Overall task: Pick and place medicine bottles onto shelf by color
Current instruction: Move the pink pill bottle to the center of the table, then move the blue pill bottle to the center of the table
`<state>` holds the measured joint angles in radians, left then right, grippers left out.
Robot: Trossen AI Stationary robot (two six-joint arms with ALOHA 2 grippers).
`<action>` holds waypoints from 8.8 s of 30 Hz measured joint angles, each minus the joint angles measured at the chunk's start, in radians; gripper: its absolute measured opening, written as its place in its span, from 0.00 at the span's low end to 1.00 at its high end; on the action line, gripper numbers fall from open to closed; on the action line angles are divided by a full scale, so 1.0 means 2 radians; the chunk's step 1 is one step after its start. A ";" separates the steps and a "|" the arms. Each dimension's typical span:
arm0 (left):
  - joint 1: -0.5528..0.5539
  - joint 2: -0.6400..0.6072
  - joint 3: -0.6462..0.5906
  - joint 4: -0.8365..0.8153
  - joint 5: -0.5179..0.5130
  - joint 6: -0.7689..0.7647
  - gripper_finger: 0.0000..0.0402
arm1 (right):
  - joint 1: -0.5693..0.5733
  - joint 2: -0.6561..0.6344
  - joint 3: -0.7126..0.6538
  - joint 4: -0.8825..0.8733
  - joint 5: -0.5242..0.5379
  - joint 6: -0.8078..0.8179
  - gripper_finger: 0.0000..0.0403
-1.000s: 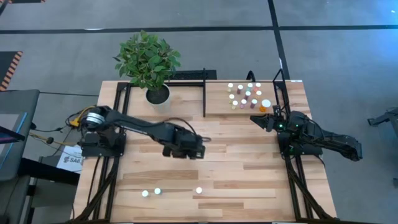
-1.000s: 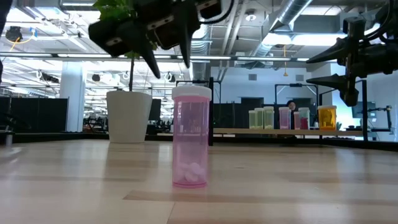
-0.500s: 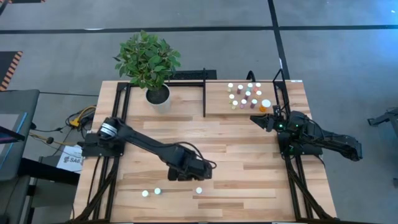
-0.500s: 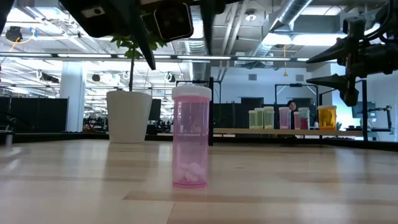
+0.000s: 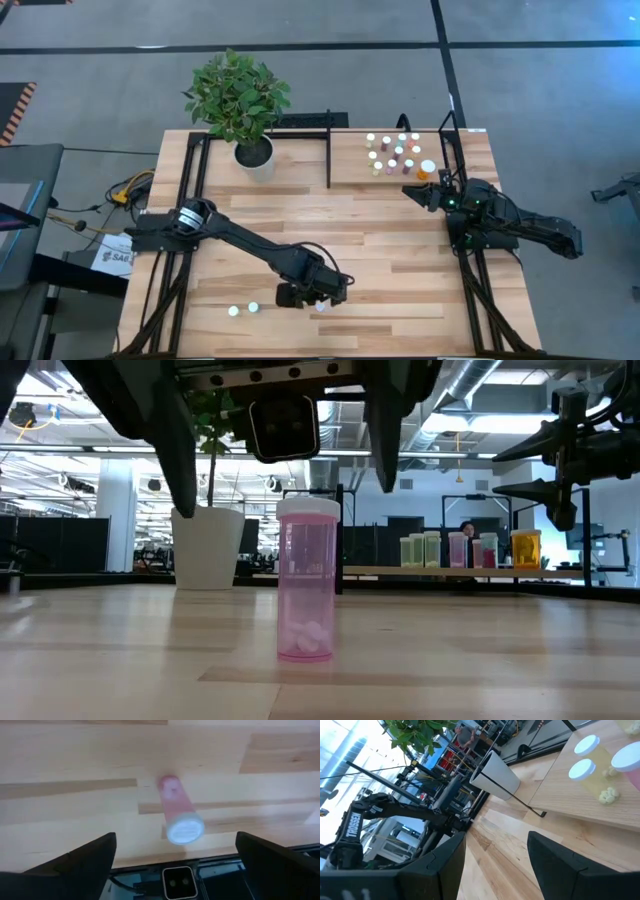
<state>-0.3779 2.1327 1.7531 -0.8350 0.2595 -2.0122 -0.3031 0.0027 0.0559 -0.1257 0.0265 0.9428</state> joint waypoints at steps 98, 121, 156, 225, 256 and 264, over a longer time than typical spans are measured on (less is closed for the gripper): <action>0.222 0.040 0.136 -0.229 -0.176 0.652 0.24 | 0.000 0.002 0.000 0.003 0.000 0.000 0.58; 0.225 0.146 0.210 -0.284 -0.122 0.686 0.24 | 0.000 0.002 0.000 0.003 0.000 0.000 0.58; 0.237 0.146 0.254 -0.310 -0.102 0.665 0.48 | 0.000 0.002 0.000 0.003 0.000 0.000 0.58; -0.069 -0.241 -0.321 -0.038 -0.001 0.278 0.30 | 0.000 0.002 0.000 0.003 0.000 0.000 0.58; -0.152 -0.239 -0.303 0.010 -0.121 0.213 0.89 | 0.000 0.002 0.000 0.003 0.000 0.000 0.58; -0.156 -0.210 -0.304 0.012 -0.116 0.161 0.98 | 0.000 0.002 0.000 0.003 0.000 0.000 0.58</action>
<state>-0.6895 1.7127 1.1456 -0.8109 0.0274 -1.6896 -0.3029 0.0062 0.0559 -0.1196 0.0265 0.9428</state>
